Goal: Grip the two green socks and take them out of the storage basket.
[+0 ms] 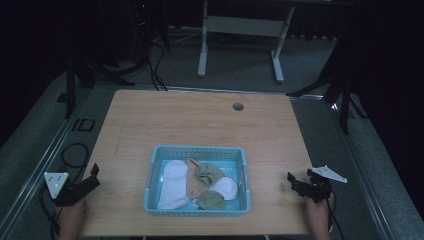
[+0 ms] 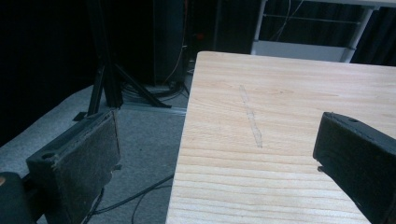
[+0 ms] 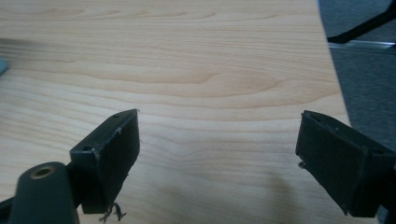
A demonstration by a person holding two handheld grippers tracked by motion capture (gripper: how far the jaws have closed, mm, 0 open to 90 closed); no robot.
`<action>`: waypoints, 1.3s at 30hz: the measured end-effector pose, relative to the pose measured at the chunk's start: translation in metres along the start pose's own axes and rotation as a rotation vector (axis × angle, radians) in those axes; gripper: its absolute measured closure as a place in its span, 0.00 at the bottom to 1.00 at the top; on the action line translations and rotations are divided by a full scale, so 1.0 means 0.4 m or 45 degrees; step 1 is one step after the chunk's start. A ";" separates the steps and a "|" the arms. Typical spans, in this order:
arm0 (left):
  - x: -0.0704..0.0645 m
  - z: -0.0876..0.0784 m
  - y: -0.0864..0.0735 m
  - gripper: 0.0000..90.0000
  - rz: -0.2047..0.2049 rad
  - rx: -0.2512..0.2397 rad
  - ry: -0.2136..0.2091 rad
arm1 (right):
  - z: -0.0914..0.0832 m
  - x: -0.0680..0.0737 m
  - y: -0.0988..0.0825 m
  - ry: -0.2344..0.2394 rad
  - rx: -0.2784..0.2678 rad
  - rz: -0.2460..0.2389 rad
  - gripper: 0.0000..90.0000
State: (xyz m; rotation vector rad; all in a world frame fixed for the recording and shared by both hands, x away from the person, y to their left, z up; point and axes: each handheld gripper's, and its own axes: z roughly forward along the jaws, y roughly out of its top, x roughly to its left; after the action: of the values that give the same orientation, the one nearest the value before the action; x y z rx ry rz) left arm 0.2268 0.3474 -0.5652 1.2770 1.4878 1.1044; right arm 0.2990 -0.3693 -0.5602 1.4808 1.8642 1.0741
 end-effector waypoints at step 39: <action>0.001 -0.003 -0.001 0.00 0.005 0.002 -0.030 | -0.028 -0.006 0.035 0.561 0.430 -0.522 0.15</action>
State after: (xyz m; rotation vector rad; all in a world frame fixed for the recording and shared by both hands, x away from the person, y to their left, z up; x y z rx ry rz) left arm 0.2256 0.3478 -0.5653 1.2901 1.4696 1.0877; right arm 0.2985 -0.3734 -0.5425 0.9953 2.6228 0.9680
